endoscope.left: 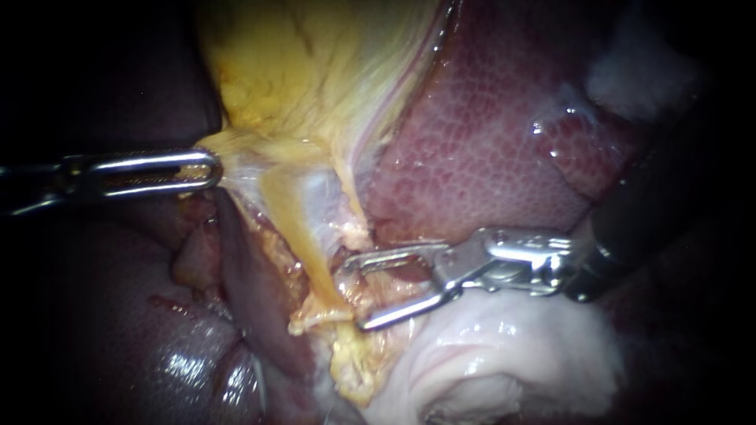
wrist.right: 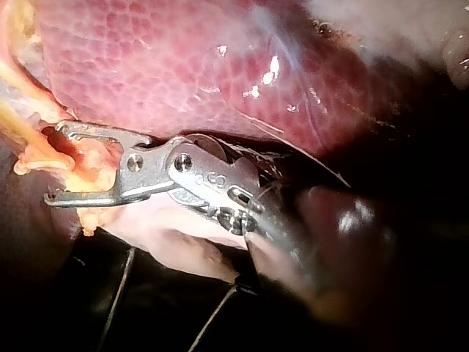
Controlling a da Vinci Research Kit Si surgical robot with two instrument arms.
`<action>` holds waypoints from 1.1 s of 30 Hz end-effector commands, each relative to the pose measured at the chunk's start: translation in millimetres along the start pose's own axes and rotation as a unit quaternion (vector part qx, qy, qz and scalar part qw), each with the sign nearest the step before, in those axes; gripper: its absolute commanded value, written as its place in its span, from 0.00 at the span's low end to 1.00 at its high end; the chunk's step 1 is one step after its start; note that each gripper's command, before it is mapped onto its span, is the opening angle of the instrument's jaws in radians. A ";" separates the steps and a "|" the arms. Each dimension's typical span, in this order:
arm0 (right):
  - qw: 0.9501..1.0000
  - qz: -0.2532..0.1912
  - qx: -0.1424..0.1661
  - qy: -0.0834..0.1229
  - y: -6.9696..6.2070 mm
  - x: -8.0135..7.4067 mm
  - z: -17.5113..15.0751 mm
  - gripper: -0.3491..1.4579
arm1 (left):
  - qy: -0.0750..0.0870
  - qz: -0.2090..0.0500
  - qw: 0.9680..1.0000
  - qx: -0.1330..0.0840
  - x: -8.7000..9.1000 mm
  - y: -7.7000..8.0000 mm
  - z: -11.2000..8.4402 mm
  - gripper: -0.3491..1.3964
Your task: Going back first clip left tube
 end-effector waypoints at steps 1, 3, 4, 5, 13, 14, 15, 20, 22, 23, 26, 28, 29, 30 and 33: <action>1.000 -0.001 -0.004 -0.003 -0.2 0.7 -0.8 0.52 | 0.000 0.000 1.000 0.000 0.1 0.0 0.1 0.00; 1.000 -0.005 -0.011 -0.007 -0.5 2.3 -2.6 0.52 | 0.000 0.000 1.000 -0.001 0.1 0.0 0.2 0.00; 1.000 -0.007 -0.014 -0.009 -0.6 2.9 -3.3 0.52 | 0.000 0.000 1.000 -0.001 0.1 0.0 0.2 0.00; 1.000 -0.006 -0.016 -0.010 -0.8 3.4 -3.9 0.52 | 0.000 0.000 1.000 -0.001 0.2 0.0 0.2 0.00; 1.000 -0.016 -0.017 -0.019 -2.3 5.6 -6.8 0.52 | -0.003 0.002 1.000 -0.005 0.8 0.0 0.9 0.00; 1.000 -0.016 -0.017 -0.020 -2.5 5.6 -7.1 0.52 | -0.003 0.002 1.000 -0.005 1.0 0.1 1.1 0.00; 1.000 -0.016 -0.016 -0.021 -2.6 5.5 -7.3 0.52 | -0.003 0.003 1.000 -0.005 1.2 0.0 1.4 0.00; 1.000 -0.016 -0.014 -0.023 -3.0 5.3 -8.0 0.52 | 0.001 0.008 1.000 0.003 2.8 -0.1 4.0 0.00; 0.999 -0.016 -0.014 -0.023 -3.0 5.2 -8.0 0.52 | 0.006 0.013 1.000 0.005 3.5 0.0 5.4 0.00; 0.999 -0.017 -0.014 -0.023 -3.1 5.2 -8.0 0.52 | 0.009 0.012 1.000 0.006 4.1 0.1 6.5 0.00; 0.999 -0.017 -0.014 -0.023 -3.1 5.1 -7.9 0.52 | 0.018 0.011 1.000 0.008 5.5 0.6 9.0 0.00; 0.999 -0.017 -0.014 -0.023 -3.1 5.0 -7.9 0.52 | 0.021 0.013 1.000 0.011 5.9 0.7 10.4 0.00; 0.999 -0.018 -0.014 -0.023 -3.1 5.0 -7.9 0.52 | 0.022 0.013 1.000 0.012 6.0 0.7 10.9 0.00; 0.999 -0.018 -0.014 -0.023 -3.1 5.1 -7.9 0.52 | 0.022 0.014 1.000 0.013 6.0 0.6 11.3 0.00; 0.999 -0.018 -0.014 -0.023 -3.2 5.1 -7.9 0.52 | 0.023 0.014 1.000 0.015 6.0 0.3 12.2 0.00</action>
